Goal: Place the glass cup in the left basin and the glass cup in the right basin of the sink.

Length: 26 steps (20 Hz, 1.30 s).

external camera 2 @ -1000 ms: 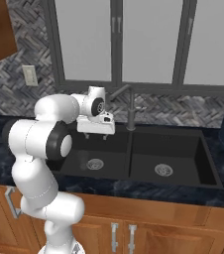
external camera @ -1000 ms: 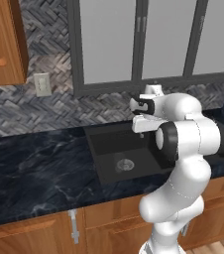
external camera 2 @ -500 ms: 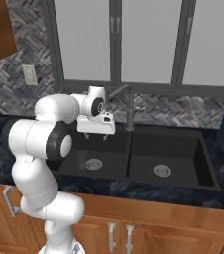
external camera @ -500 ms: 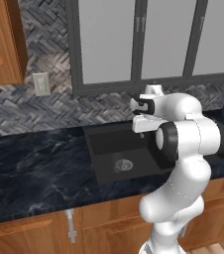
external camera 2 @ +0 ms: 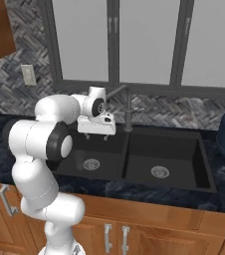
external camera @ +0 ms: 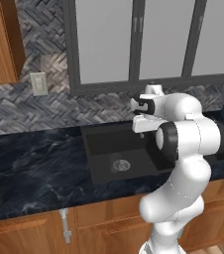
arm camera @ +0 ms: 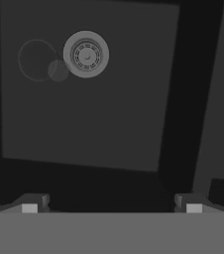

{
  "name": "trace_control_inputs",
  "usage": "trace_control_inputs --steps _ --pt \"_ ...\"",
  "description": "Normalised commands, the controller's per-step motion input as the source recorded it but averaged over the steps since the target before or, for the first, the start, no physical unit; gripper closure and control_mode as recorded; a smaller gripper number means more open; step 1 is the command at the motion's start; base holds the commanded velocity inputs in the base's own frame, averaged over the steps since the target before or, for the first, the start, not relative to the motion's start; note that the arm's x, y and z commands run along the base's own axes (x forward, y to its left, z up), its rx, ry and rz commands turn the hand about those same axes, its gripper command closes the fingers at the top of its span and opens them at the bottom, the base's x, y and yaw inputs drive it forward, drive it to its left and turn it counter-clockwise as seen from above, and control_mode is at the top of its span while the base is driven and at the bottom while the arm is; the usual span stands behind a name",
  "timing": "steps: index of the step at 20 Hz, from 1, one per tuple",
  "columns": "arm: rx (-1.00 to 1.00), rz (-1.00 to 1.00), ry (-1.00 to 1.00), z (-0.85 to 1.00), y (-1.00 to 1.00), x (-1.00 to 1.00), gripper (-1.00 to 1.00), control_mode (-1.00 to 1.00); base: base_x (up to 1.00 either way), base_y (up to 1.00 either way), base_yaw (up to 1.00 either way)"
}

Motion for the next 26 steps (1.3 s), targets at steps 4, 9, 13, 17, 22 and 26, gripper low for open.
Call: trace_control_inputs --steps 4,9,13,17,22,26 --pt "0.0 0.0 0.0 0.0 0.0 0.0 -1.0 1.0 0.0 -0.38 0.05" --pt "0.0 0.0 0.0 0.0 0.0 0.0 -1.0 1.0 0.0 -0.43 0.02" --pt "0.0 0.0 0.0 0.0 0.0 0.0 -1.0 1.0 0.0 -0.41 0.0" --pt "0.0 0.0 0.0 0.0 0.0 0.0 -1.0 1.0 0.0 -0.39 0.0" --pt "0.0 0.0 0.0 0.0 0.0 0.0 -1.0 1.0 0.0 -0.32 0.0" --pt "0.0 0.0 0.0 0.0 0.0 0.0 -1.0 1.0 0.0 -0.33 0.0"
